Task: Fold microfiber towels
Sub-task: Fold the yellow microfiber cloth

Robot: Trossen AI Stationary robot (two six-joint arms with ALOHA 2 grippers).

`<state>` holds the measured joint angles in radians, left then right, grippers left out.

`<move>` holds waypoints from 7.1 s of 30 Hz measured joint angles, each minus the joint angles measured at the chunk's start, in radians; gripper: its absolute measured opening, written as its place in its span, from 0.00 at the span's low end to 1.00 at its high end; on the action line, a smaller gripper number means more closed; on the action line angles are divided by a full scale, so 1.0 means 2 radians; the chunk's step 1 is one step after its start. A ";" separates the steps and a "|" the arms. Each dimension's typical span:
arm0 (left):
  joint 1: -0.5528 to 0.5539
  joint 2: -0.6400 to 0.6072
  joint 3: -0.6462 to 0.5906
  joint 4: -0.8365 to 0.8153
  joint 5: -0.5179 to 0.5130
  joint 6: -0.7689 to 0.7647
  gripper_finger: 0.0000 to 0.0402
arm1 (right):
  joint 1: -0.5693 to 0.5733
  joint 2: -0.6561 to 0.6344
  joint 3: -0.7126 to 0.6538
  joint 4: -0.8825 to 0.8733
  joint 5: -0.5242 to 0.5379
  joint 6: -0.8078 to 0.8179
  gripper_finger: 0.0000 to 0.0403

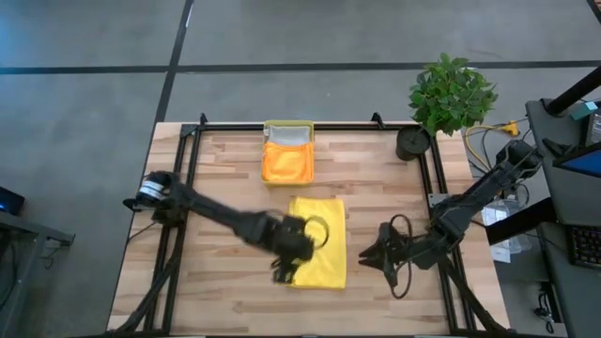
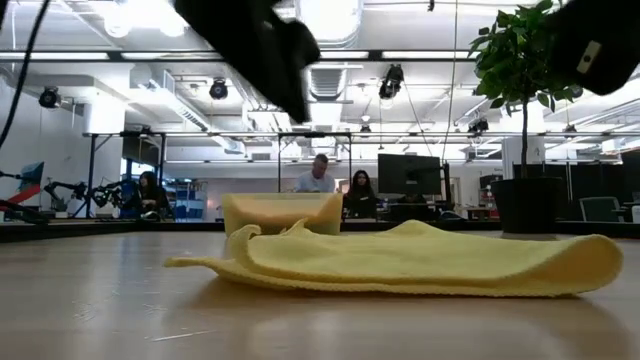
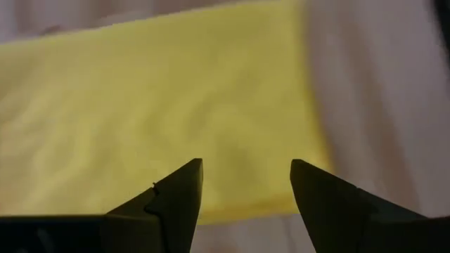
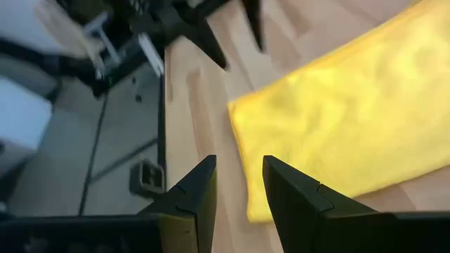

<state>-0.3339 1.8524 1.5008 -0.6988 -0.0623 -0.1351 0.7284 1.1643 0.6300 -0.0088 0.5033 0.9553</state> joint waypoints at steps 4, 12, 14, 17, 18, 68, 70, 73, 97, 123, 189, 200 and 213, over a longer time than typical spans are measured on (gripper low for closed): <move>-0.058 -0.014 -0.034 0.003 -0.004 0.069 0.51 | 0.000 0.035 0.000 0.015 -0.030 -0.031 0.28; -0.106 0.014 -0.064 0.007 -0.048 0.085 0.51 | 0.000 0.064 0.001 0.026 -0.043 -0.047 0.28; -0.105 0.023 -0.064 0.005 -0.055 0.088 0.51 | 0.000 0.064 0.001 0.026 -0.053 -0.065 0.28; -0.096 0.036 -0.064 0.004 -0.056 0.110 0.51 | 0.000 0.061 0.000 0.024 -0.059 -0.084 0.28; -0.093 0.040 -0.064 0.003 -0.056 0.122 0.51 | 0.000 0.060 0.000 0.025 -0.059 -0.084 0.28; -0.080 0.106 -0.004 0.013 0.008 0.206 0.73 | 0.000 0.057 0.000 0.023 -0.100 -0.042 0.28; -0.083 0.106 -0.004 0.014 0.007 0.201 0.69 | 0.000 0.057 0.000 0.023 -0.100 -0.042 0.28; -0.085 0.105 -0.007 0.016 0.004 0.200 0.60 | 0.000 0.057 0.000 0.023 -0.100 -0.042 0.28; -0.086 0.104 -0.010 0.003 -0.024 0.123 0.02 | 0.000 0.120 0.003 0.149 -0.098 -0.126 0.28; -0.086 0.103 -0.013 0.002 -0.007 0.123 0.00 | -0.032 0.383 0.239 -0.133 -0.105 -0.497 0.41; -0.012 -0.110 -0.420 0.569 0.067 -0.218 0.00 | -0.098 0.216 -0.057 0.270 -0.267 -0.008 0.02; 0.001 -0.119 -0.427 0.569 0.030 -0.218 0.00 | -0.117 0.209 -0.073 0.267 -0.234 -0.008 0.02; 0.028 -0.118 -0.427 0.608 0.101 -0.216 0.00 | -0.117 0.207 -0.076 0.315 -0.243 -0.013 0.02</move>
<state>-0.2771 1.6169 0.6476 0.5164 0.1391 -0.5679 0.4946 1.5787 0.4782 0.6206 0.0176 0.9301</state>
